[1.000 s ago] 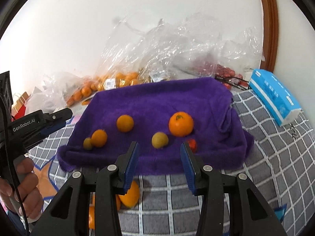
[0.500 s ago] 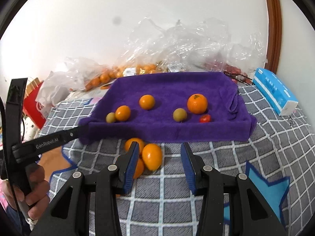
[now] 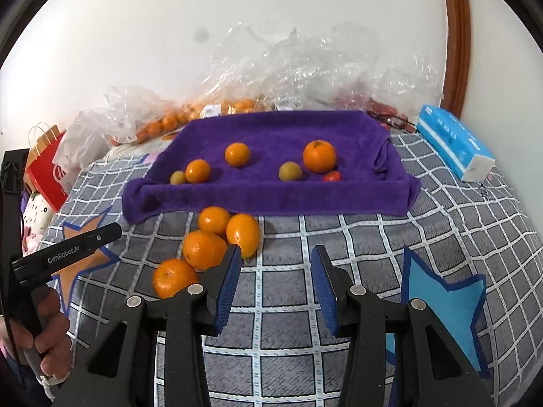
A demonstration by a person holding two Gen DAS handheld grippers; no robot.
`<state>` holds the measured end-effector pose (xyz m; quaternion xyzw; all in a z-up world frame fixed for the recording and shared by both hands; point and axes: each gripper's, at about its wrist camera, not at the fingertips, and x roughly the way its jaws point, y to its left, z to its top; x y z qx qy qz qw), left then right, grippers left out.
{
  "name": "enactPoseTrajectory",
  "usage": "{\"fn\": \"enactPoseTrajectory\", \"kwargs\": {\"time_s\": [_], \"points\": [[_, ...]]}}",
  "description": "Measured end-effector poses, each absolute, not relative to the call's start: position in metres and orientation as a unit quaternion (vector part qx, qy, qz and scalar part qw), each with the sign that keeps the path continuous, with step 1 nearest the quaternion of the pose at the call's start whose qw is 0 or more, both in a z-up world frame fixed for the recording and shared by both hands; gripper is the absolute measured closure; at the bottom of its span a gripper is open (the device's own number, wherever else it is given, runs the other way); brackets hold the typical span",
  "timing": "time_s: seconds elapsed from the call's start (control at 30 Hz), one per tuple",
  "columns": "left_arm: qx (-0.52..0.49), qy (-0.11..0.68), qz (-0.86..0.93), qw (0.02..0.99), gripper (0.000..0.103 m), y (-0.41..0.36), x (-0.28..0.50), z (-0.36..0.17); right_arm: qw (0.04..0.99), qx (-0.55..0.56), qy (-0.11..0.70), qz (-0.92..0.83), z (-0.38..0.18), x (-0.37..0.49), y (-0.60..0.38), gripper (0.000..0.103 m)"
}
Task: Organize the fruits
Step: 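Withdraw both open tools from the towel toward the fruit row, then grasp the oval orange fruit in the row with the right tool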
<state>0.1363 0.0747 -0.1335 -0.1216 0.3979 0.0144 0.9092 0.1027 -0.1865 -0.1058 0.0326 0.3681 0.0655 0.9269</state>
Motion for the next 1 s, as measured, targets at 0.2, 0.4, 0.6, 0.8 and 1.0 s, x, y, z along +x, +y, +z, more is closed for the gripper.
{"fn": "enactPoseTrajectory", "kwargs": {"time_s": [0.2, 0.4, 0.6, 0.8, 1.0], "points": [[-0.156, 0.392, -0.001, 0.906, 0.065, 0.087, 0.137, -0.14, 0.917, 0.043, 0.39, 0.075, -0.121, 0.114, -0.183, 0.062], [-0.162, 0.396, -0.014, 0.904, 0.065, 0.086, 0.136, -0.143, 0.918, 0.043, 0.385, 0.087, -0.12, 0.124, -0.178, 0.063], [-0.158, 0.396, -0.016, 0.904, 0.064, 0.085, 0.136, -0.143, 0.914, 0.058, 0.388, 0.104, -0.116, 0.147, -0.171, 0.065], [-0.155, 0.397, -0.02, 0.904, 0.062, 0.084, 0.136, -0.143, 0.904, 0.056, 0.408, 0.114, -0.124, 0.161, -0.163, 0.065], [-0.155, 0.398, -0.022, 0.904, 0.061, 0.084, 0.137, -0.143, 0.9, 0.06, 0.418, 0.113, -0.132, 0.167, -0.162, 0.065]]}}
